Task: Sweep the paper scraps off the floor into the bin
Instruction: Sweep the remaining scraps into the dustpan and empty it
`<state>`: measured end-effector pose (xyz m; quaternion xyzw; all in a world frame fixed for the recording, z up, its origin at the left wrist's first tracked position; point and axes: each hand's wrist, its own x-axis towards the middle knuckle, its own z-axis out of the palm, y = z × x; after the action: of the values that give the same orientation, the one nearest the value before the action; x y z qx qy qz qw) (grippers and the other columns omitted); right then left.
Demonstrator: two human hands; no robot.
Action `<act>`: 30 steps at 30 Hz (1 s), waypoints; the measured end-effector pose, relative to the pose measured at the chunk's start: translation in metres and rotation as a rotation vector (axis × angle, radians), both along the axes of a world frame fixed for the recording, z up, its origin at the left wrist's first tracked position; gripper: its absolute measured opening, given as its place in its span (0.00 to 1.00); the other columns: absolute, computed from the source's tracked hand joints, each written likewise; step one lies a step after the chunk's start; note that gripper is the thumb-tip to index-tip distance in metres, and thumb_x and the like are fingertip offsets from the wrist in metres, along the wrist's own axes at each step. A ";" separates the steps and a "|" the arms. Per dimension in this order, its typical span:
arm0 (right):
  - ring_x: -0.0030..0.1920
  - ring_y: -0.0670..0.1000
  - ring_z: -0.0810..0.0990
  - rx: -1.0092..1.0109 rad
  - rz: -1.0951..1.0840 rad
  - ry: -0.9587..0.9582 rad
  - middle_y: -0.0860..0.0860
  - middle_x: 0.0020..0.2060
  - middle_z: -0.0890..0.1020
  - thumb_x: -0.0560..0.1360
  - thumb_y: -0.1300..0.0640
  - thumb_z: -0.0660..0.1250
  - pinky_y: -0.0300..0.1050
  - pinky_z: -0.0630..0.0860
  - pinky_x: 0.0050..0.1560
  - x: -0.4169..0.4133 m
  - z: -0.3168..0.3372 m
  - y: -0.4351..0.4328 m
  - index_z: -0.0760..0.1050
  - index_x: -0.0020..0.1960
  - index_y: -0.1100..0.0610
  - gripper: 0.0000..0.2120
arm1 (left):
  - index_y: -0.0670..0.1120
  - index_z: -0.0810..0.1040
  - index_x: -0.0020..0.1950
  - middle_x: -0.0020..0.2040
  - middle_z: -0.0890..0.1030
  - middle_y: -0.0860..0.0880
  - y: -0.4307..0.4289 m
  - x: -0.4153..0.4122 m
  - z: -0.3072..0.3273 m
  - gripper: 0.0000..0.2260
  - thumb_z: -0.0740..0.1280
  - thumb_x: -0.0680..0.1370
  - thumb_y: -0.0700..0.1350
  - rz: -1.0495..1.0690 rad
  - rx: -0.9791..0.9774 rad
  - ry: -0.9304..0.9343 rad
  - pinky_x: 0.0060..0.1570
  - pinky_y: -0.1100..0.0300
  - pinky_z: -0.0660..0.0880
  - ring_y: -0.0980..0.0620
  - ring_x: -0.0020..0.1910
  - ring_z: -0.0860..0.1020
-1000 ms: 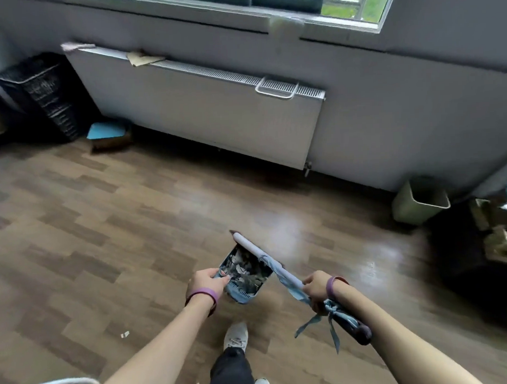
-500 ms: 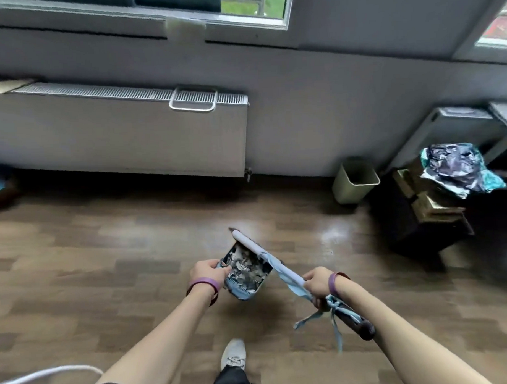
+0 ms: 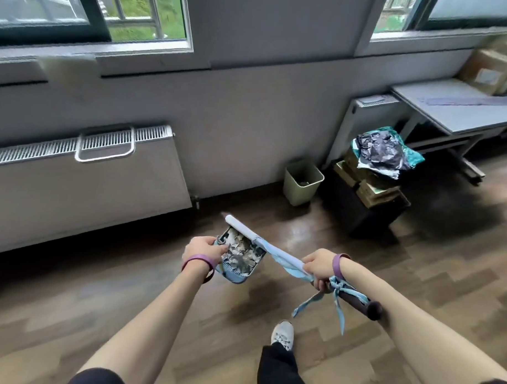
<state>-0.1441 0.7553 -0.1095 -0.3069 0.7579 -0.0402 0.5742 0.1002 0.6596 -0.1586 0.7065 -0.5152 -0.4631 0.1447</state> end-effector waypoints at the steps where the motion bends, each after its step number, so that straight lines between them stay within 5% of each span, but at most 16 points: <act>1: 0.22 0.48 0.65 -0.008 -0.020 0.001 0.54 0.25 0.69 0.77 0.68 0.48 0.34 0.63 0.21 -0.010 0.001 -0.009 0.67 0.68 0.66 0.22 | 0.51 0.83 0.35 0.34 0.84 0.51 -0.014 -0.011 0.002 0.06 0.73 0.66 0.53 -0.019 -0.009 0.000 0.48 0.54 0.80 0.50 0.40 0.84; 6: 0.25 0.48 0.63 -0.034 -0.076 -0.019 0.54 0.26 0.68 0.75 0.69 0.47 0.35 0.61 0.22 -0.076 0.009 -0.058 0.72 0.57 0.60 0.19 | 0.49 0.83 0.34 0.30 0.82 0.51 -0.080 -0.084 0.020 0.06 0.72 0.63 0.50 -0.097 -0.080 0.003 0.44 0.56 0.80 0.50 0.34 0.81; 9: 0.24 0.48 0.63 -0.057 -0.096 -0.030 0.54 0.26 0.69 0.76 0.70 0.47 0.33 0.60 0.21 -0.123 0.016 -0.089 0.70 0.63 0.66 0.20 | 0.46 0.80 0.32 0.27 0.78 0.51 -0.119 -0.133 0.034 0.07 0.71 0.66 0.49 -0.133 -0.123 -0.030 0.37 0.59 0.76 0.51 0.30 0.76; 12: 0.17 0.47 0.63 -0.089 -0.124 -0.025 0.52 0.16 0.69 0.77 0.70 0.48 0.32 0.61 0.19 -0.165 0.027 -0.116 0.69 0.41 0.60 0.14 | 0.45 0.79 0.33 0.27 0.78 0.51 -0.158 -0.179 0.047 0.09 0.71 0.68 0.49 -0.164 -0.157 -0.074 0.35 0.61 0.72 0.50 0.32 0.76; 15: 0.16 0.48 0.66 -0.139 -0.148 -0.002 0.55 0.18 0.70 0.78 0.70 0.49 0.32 0.63 0.16 -0.202 0.031 -0.138 0.71 0.48 0.65 0.11 | 0.47 0.80 0.33 0.29 0.80 0.50 -0.192 -0.220 0.056 0.08 0.70 0.68 0.50 -0.191 -0.169 -0.067 0.41 0.58 0.77 0.48 0.34 0.79; 20: 0.17 0.49 0.67 -0.202 -0.171 0.064 0.55 0.23 0.68 0.77 0.70 0.50 0.35 0.64 0.17 -0.252 0.035 -0.172 0.62 0.33 0.59 0.16 | 0.47 0.82 0.36 0.30 0.80 0.49 -0.239 -0.279 0.069 0.08 0.70 0.66 0.51 -0.257 -0.197 -0.065 0.43 0.57 0.79 0.48 0.35 0.80; 24: 0.14 0.47 0.69 -0.197 -0.190 0.098 0.51 0.13 0.68 0.78 0.69 0.50 0.35 0.64 0.16 -0.283 0.040 -0.200 0.60 0.33 0.59 0.16 | 0.49 0.82 0.36 0.31 0.81 0.51 -0.274 -0.320 0.074 0.06 0.70 0.66 0.51 -0.297 -0.188 -0.078 0.44 0.58 0.79 0.49 0.38 0.82; 28: 0.13 0.44 0.70 -0.199 -0.193 0.192 0.52 0.24 0.73 0.79 0.65 0.57 0.33 0.65 0.16 -0.314 0.043 -0.234 0.64 0.35 0.53 0.15 | 0.52 0.80 0.34 0.33 0.81 0.53 -0.314 -0.356 0.072 0.04 0.69 0.67 0.51 -0.372 -0.189 -0.089 0.46 0.59 0.79 0.50 0.40 0.81; 30: 0.16 0.47 0.70 -0.181 -0.198 0.144 0.51 0.19 0.71 0.78 0.67 0.54 0.35 0.65 0.18 -0.327 0.041 -0.253 0.62 0.34 0.55 0.15 | 0.52 0.80 0.35 0.35 0.81 0.52 -0.338 -0.373 0.068 0.04 0.69 0.68 0.51 -0.408 -0.198 -0.103 0.45 0.59 0.77 0.50 0.41 0.80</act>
<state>-0.4714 0.5025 -0.0683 -0.2833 0.8170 -0.1425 0.4816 -0.2723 0.3220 -0.0903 0.5929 -0.6969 -0.3932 0.0903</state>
